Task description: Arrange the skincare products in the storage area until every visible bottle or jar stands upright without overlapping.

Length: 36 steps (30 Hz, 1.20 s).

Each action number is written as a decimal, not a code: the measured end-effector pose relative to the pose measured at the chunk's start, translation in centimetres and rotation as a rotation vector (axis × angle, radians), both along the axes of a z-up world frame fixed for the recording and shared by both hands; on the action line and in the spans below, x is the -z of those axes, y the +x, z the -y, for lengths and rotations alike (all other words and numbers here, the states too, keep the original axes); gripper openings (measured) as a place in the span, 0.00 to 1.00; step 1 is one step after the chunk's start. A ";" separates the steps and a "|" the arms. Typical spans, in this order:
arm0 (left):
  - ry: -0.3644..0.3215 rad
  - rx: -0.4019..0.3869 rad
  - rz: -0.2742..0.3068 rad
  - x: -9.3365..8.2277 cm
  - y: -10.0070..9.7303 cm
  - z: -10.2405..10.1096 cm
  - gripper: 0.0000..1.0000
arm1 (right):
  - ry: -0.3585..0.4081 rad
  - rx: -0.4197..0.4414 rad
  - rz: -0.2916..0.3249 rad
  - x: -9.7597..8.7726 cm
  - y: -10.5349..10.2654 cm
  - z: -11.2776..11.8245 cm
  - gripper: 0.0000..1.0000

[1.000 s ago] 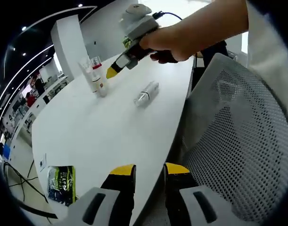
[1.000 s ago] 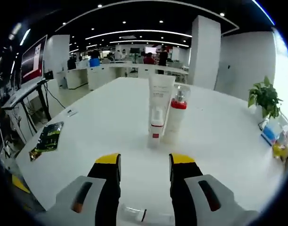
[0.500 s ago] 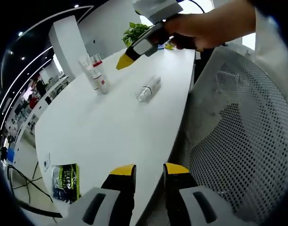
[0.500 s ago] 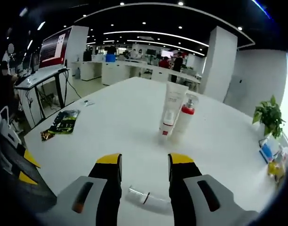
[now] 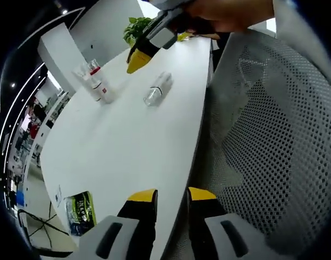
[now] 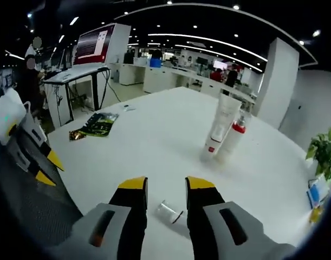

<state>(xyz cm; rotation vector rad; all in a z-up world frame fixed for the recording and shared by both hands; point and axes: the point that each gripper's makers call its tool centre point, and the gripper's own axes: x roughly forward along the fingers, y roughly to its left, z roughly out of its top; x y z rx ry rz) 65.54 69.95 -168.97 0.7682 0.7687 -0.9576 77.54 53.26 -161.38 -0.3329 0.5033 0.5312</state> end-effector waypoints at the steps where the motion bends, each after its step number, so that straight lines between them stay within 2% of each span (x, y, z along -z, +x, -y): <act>1: 0.000 -0.001 -0.002 0.0 0.0 0.1 0.22 | 0.030 -0.015 -0.027 0.3 -0.3 0.1 0.25; 2: 0.003 -0.001 -0.002 0.0 -0.1 0.1 0.22 | 0.053 -0.033 -0.045 0.5 -0.4 0.1 0.24; 3: 0.017 0.009 0.012 0.0 0.0 0.1 0.22 | 0.091 -0.067 -0.095 1.0 -0.8 -0.1 0.24; 6: 0.051 0.028 0.035 0.1 0.1 0.0 0.22 | 0.129 -0.067 -0.146 1.6 -0.7 0.8 0.32; 9: 0.071 0.051 0.058 0.0 0.2 0.0 0.22 | 0.157 -0.054 -0.146 1.4 -0.3 1.9 0.37; 11: 0.068 0.039 0.052 -0.1 0.3 -0.1 0.22 | 0.180 -0.048 -0.155 1.4 -0.1 2.5 0.40; 17: 0.069 0.012 0.046 0.1 0.6 -0.5 0.22 | 0.117 -0.074 -0.142 2.1 0.3 4.5 0.45; 19: 0.069 -0.001 0.038 0.2 0.6 -0.6 0.22 | 0.064 -0.133 -0.157 2.7 0.0 4.8 0.48; 20: 0.067 -0.014 0.030 0.3 0.7 -0.8 0.22 | 0.020 -0.182 -0.139 2.9 0.0 4.9 0.49; 22: 0.062 -0.024 0.019 0.3 0.6 -0.9 0.22 | -0.014 -0.228 -0.118 2.9 -0.1 4.8 0.47; 25: 0.058 -0.021 0.006 0.5 0.4 -0.8 0.22 | -0.036 -0.318 -0.157 3.8 -0.6 4.5 0.48; 27: 0.054 -0.017 0.003 0.5 0.3 -0.7 0.22 | -0.089 -0.356 -0.194 5.0 -0.7 5.0 0.49; 29: 0.046 -0.010 0.016 0.3 0.4 -0.6 0.22 | -0.135 -0.373 -0.238 6.0 -0.7 5.7 0.48; 36: 0.037 -0.021 -0.007 0.5 0.3 -0.7 0.22 | -0.178 -0.425 -0.321 8.0 -0.6 6.3 0.42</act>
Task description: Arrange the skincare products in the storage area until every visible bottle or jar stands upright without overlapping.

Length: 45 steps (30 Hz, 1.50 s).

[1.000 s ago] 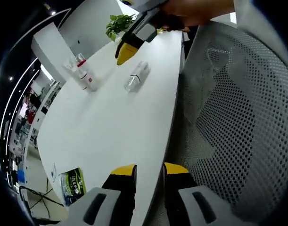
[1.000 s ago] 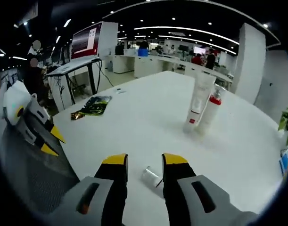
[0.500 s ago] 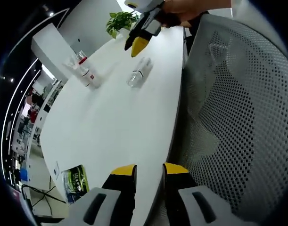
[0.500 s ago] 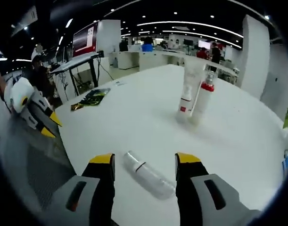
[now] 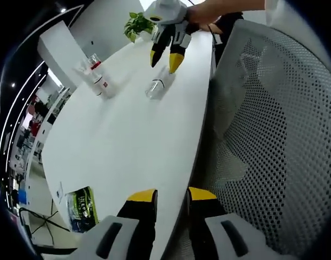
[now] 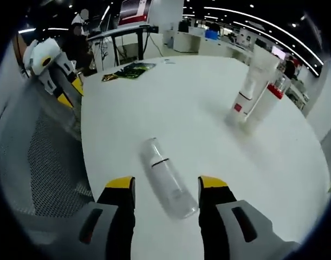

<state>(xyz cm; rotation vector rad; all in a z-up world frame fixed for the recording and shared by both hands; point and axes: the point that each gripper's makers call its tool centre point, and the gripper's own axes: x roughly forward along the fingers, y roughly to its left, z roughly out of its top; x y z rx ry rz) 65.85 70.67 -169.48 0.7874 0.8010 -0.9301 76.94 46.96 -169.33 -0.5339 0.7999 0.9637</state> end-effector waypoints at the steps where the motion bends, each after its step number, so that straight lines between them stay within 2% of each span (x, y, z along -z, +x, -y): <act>1: -0.002 0.000 0.000 0.0 0.0 0.0 0.22 | -0.013 -0.006 -0.004 0.3 0.1 0.1 0.42; 2: -0.007 -0.001 -0.002 0.0 0.0 0.1 0.22 | -0.052 -0.033 -0.004 0.8 0.2 0.4 0.42; 4: -0.014 -0.008 -0.011 -0.1 -0.1 0.1 0.22 | -0.080 -0.071 -0.011 1.3 0.2 0.1 0.41; 7: -0.022 -0.019 -0.017 -0.1 0.0 0.0 0.22 | -0.095 -0.091 -0.030 1.8 0.3 -0.2 0.42; 13: -0.051 -0.059 -0.031 -0.3 0.2 -0.1 0.22 | -0.103 -0.110 -0.083 2.7 0.4 -0.7 0.37; 15: -0.056 -0.063 -0.024 -0.3 0.3 -0.1 0.22 | -0.115 -0.114 -0.112 3.3 0.1 -0.7 0.37; 17: -0.066 -0.064 -0.002 -0.7 0.6 0.0 0.22 | -0.128 -0.123 -0.116 3.5 0.0 -0.6 0.37; 18: -0.073 -0.063 0.010 -0.9 0.7 0.1 0.22 | -0.102 -0.119 -0.116 3.3 0.0 -0.9 0.35; 24: -0.079 -0.064 0.007 -1.0 0.6 0.2 0.22 | -0.102 -0.088 -0.123 3.3 0.5 -0.6 0.28; 26: -0.085 -0.065 0.006 -1.0 0.6 0.3 0.22 | -0.104 -0.083 -0.129 3.3 0.6 -0.4 0.22; 32: -0.113 -0.089 -0.003 -1.3 0.9 0.3 0.22 | -0.082 -0.027 -0.123 3.5 0.6 -0.5 0.19; 36: -0.208 -0.139 -0.013 -2.4 1.3 0.7 0.22 | -0.012 0.052 -0.135 3.0 0.7 -1.3 0.18; 40: -0.282 -0.192 -0.025 -3.5 2.1 0.8 0.24 | 0.107 0.119 -0.111 0.8 1.0 -3.1 0.18; 41: -0.318 -0.213 -0.018 -4.1 2.4 1.0 0.24 | 0.151 0.134 -0.106 -0.1 0.9 -4.0 0.18; 43: -0.421 -0.308 -0.034 -5.4 3.1 1.4 0.25 | 0.204 0.145 -0.094 -1.4 0.6 -5.2 0.18; 44: -0.441 -0.325 -0.038 -5.6 3.2 1.5 0.26 | 0.219 0.150 -0.089 -1.7 0.6 -5.5 0.18; 45: -0.492 -0.368 -0.042 -6.3 3.5 1.6 0.27 | 0.278 0.154 -0.091 -2.7 0.2 -6.8 0.18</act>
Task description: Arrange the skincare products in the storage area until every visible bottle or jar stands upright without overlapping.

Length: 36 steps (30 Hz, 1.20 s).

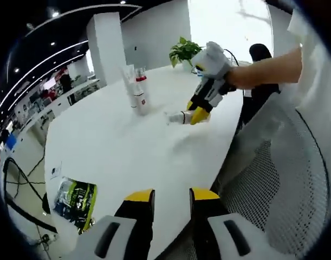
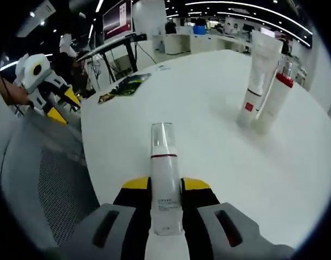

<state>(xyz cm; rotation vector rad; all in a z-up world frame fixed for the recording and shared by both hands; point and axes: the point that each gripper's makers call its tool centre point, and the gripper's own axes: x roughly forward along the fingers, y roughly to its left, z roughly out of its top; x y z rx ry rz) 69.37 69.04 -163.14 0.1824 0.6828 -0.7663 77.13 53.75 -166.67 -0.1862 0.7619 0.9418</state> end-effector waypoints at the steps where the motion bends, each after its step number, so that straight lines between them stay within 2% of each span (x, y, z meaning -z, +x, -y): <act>1: 0.001 0.006 0.017 -0.2 0.1 0.1 0.27 | 0.044 0.019 -0.021 -0.5 -0.4 -0.9 0.18; 3: -0.009 0.032 0.043 -0.7 -0.2 0.6 0.27 | 0.045 0.033 -0.011 -0.9 -0.5 -1.4 0.18; 6: -0.060 0.021 0.012 -1.1 -0.4 1.2 0.30 | 0.116 0.062 -0.013 -1.9 -0.8 -3.0 0.18; 8: -0.114 0.016 0.015 -1.8 -0.3 1.6 0.31 | 0.139 0.061 0.000 -2.6 -1.2 -3.7 0.18; 10: -0.221 -0.010 -0.031 -2.4 -0.4 2.2 0.35 | 0.187 0.083 0.008 -3.5 -1.5 -4.5 0.18; 11: -0.270 -0.021 -0.049 -2.7 -0.3 2.3 0.37 | 0.242 0.102 0.004 -4.4 -1.7 -5.1 0.18; 12: -0.345 -0.051 -0.091 -3.1 -0.2 2.3 0.38 | 0.271 0.112 0.003 -4.9 -1.8 -5.4 0.18; 15: -0.458 -0.098 -0.123 -4.0 0.6 1.7 0.38 | 0.313 0.105 0.024 -6.1 -2.1 -6.0 0.18; 17: -0.539 -0.142 -0.172 -4.5 0.9 1.3 0.38 | 0.392 0.110 -0.040 -6.8 -2.7 -6.8 0.18; 18: -0.581 -0.141 -0.172 -5.1 1.1 1.2 0.38 | 0.454 0.113 -0.062 -7.6 -2.9 -7.4 0.18; 20: -0.629 -0.136 -0.165 -5.9 1.2 1.2 0.38 | 0.535 0.120 -0.054 -8.8 -3.1 -8.0 0.18; 24: -0.629 -0.111 -0.184 -5.7 0.7 1.3 0.38 | 0.650 0.145 -0.114 -9.6 -3.9 -9.2 0.18; 32: -0.641 -0.089 -0.219 -5.5 0.2 1.5 0.39 | 0.662 0.109 -0.148 -8.9 -5.3 -10.8 0.18; 36: -0.682 -0.105 -0.230 -5.9 0.4 1.4 0.46 | 0.678 0.110 -0.157 -8.8 -5.6 -11.0 0.18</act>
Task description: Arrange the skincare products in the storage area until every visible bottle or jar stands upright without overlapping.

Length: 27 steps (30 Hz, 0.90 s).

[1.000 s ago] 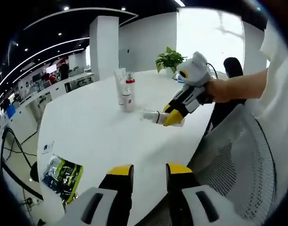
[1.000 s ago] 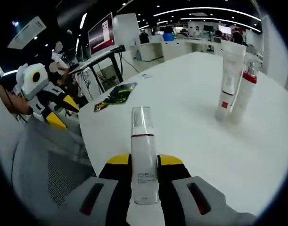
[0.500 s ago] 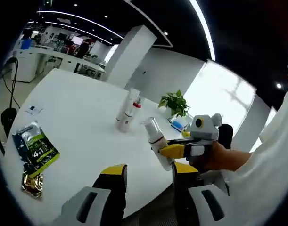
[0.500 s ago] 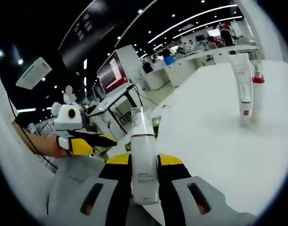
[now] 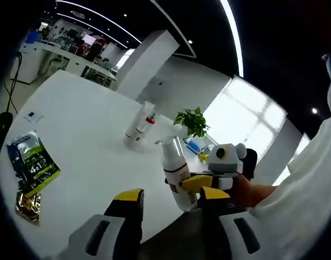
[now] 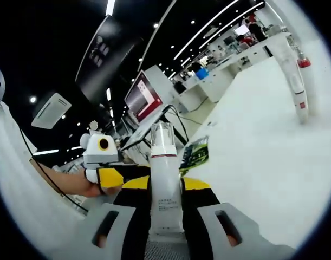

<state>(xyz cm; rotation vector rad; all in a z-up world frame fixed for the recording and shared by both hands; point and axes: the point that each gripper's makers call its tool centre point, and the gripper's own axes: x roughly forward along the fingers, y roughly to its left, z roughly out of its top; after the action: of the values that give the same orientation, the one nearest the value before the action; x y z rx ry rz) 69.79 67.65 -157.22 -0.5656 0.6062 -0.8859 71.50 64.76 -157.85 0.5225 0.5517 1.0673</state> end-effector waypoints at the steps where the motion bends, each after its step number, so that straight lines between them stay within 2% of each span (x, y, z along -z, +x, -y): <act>1: -0.010 0.002 -0.003 -0.1 0.0 0.0 0.46 | 0.013 0.000 -0.008 -0.1 -0.1 -0.1 0.18; 11: -0.074 0.050 -0.036 -0.8 -0.8 0.7 0.47 | 0.039 -0.031 -0.022 -0.1 -1.1 -0.8 0.18; 19: -0.104 0.043 -0.046 -1.1 -0.7 0.6 0.47 | 0.059 -0.040 -0.036 -0.2 -1.2 -0.9 0.18; 27: -0.134 0.032 -0.063 -1.3 -0.6 0.4 0.47 | 0.054 -0.148 -0.035 -0.2 -3.1 -2.5 0.18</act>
<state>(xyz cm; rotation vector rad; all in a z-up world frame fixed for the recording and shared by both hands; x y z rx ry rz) 69.20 67.28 -155.90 -0.7087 0.6170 -0.9467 68.39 67.23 -157.63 0.5550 0.6012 1.2181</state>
